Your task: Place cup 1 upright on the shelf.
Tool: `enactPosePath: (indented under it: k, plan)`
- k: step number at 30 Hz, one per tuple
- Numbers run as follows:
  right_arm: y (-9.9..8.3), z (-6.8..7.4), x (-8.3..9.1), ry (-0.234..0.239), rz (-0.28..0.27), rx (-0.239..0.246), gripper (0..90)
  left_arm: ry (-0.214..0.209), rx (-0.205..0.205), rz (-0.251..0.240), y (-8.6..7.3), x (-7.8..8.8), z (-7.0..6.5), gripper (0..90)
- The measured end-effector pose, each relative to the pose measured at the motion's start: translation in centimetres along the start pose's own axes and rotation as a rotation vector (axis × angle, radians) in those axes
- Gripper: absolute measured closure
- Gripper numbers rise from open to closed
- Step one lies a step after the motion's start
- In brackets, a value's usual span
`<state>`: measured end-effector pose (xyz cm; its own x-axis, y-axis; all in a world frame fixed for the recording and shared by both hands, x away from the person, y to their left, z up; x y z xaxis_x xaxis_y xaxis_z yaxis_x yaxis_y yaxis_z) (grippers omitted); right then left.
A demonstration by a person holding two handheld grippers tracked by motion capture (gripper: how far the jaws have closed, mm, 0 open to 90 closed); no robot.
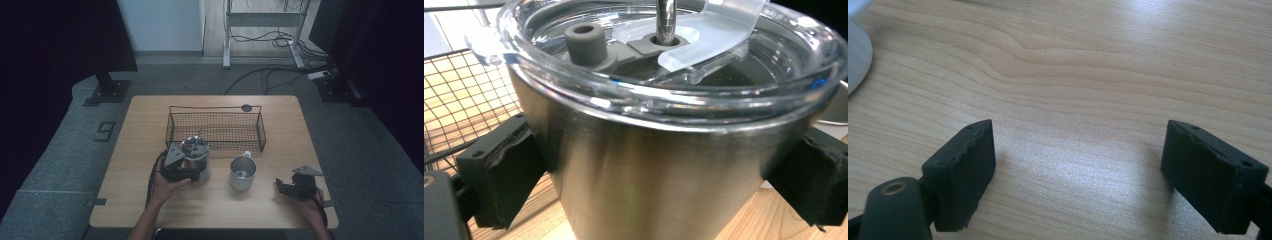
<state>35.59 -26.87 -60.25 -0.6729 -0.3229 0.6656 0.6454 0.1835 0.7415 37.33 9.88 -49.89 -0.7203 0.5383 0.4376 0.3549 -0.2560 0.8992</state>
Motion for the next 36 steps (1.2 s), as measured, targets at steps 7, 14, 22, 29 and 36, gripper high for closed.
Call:
enactPosePath:
  k: [7,14,22,29,36]
  plan:
    - [0.0,0.0,0.0,0.0,0.0,0.0,14.1,0.0,-0.003,-0.008,0.3,0.2,-0.1,4.2]
    - [0.0,0.0,0.0,0.0,0.0,0.0,14.1,-0.004,0.004,-0.024,1.2,0.9,0.0,4.3]
    - [0.0,0.0,0.0,0.0,0.0,0.0,14.1,0.005,-0.005,-0.036,2.0,1.5,0.1,4.3]
    - [0.0,0.0,0.0,0.0,0.0,0.0,14.1,0.007,-0.005,-0.045,2.5,1.9,0.4,4.3]
    - [0.0,0.0,0.0,0.0,0.0,0.0,14.1,0.009,-0.007,-0.052,3.0,2.2,0.4,4.3]
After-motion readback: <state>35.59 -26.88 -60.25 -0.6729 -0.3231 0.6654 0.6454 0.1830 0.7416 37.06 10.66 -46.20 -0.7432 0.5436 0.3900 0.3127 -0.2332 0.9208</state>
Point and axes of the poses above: each handheld gripper's, and its own axes: x roughly backward along the jaws, y roughly out of its top, z roughly to its left, the point moved 7 cm from there along -x, roughly forward along the jaws, and after that the axes turned 6 degrees about y, right-handed, at the moved point
